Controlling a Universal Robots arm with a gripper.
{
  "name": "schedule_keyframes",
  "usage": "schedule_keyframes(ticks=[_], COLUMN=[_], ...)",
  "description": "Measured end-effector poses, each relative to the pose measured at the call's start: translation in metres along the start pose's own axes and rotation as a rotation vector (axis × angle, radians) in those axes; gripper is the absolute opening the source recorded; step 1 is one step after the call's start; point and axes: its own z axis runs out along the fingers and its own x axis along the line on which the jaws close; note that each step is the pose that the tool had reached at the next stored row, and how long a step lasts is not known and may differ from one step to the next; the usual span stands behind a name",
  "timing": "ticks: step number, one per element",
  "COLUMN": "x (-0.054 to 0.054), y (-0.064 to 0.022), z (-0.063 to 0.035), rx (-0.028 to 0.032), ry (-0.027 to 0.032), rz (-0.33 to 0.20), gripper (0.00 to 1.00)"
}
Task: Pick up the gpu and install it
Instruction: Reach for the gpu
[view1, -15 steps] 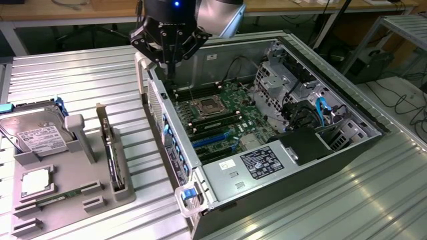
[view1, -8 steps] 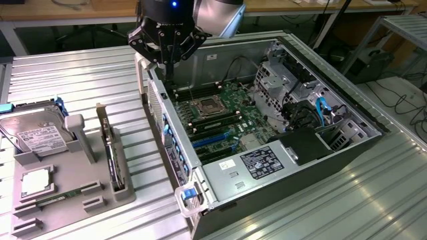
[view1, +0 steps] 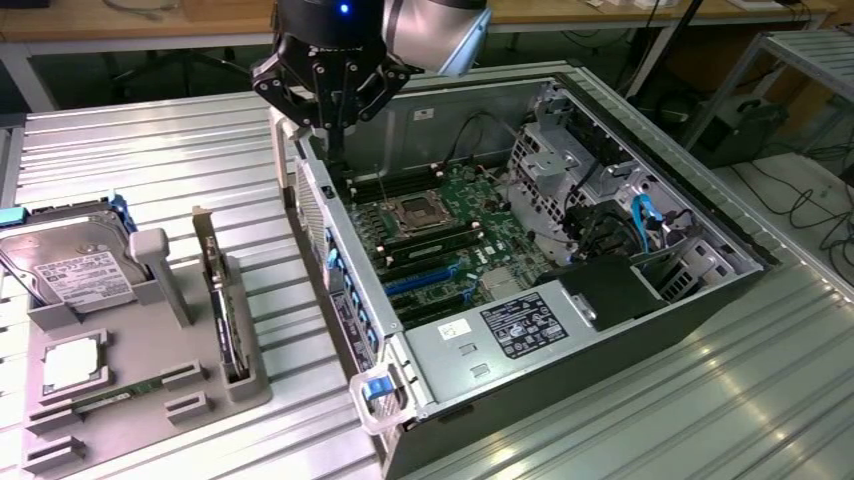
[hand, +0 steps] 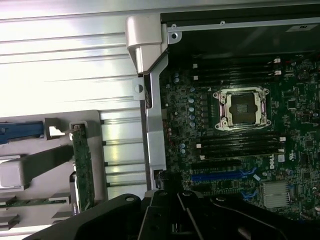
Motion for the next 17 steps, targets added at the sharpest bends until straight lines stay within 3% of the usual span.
schedule_keyframes(ticks=[17], x=[0.0094], y=[-0.0011], z=[0.0003], rx=[0.0000], ry=[0.0002], rz=[0.000], gripper=[0.11])
